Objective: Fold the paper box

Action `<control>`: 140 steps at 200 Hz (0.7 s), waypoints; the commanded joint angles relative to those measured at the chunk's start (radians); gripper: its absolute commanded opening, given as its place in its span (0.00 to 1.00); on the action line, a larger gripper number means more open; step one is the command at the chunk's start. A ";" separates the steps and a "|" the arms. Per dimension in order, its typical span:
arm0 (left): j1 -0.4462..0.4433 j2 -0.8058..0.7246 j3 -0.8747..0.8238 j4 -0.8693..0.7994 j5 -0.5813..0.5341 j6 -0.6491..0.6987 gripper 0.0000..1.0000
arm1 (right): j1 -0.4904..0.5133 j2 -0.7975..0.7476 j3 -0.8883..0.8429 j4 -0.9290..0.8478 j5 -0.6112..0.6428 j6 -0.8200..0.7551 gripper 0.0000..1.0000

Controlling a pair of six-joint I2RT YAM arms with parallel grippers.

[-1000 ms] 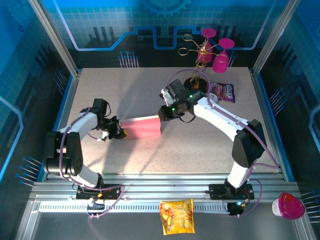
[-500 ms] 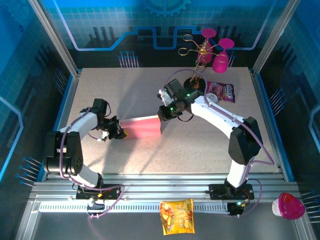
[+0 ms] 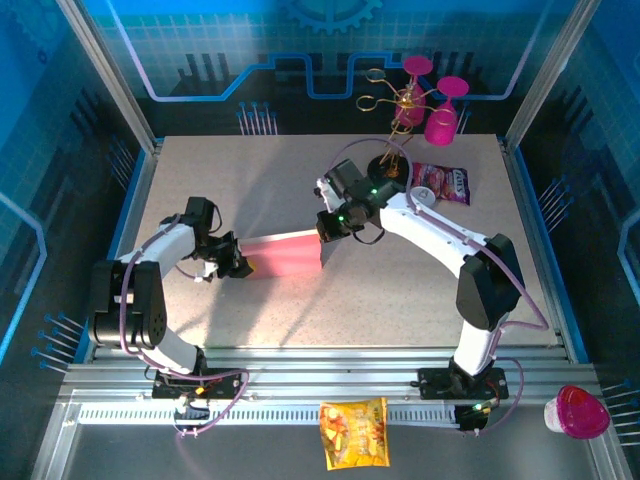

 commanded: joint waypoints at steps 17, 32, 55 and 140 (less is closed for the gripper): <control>0.010 0.030 0.007 -0.023 -0.048 -0.006 0.08 | 0.054 -0.004 0.009 0.005 0.113 0.118 0.00; 0.011 0.032 0.002 -0.011 -0.042 -0.006 0.09 | 0.064 -0.007 0.005 0.016 0.125 0.171 0.00; 0.016 0.032 0.001 -0.007 -0.040 -0.002 0.09 | 0.075 -0.003 0.014 0.021 0.135 0.227 0.00; 0.021 0.040 -0.004 0.006 -0.032 -0.007 0.09 | 0.104 -0.002 0.017 0.004 0.179 0.320 0.00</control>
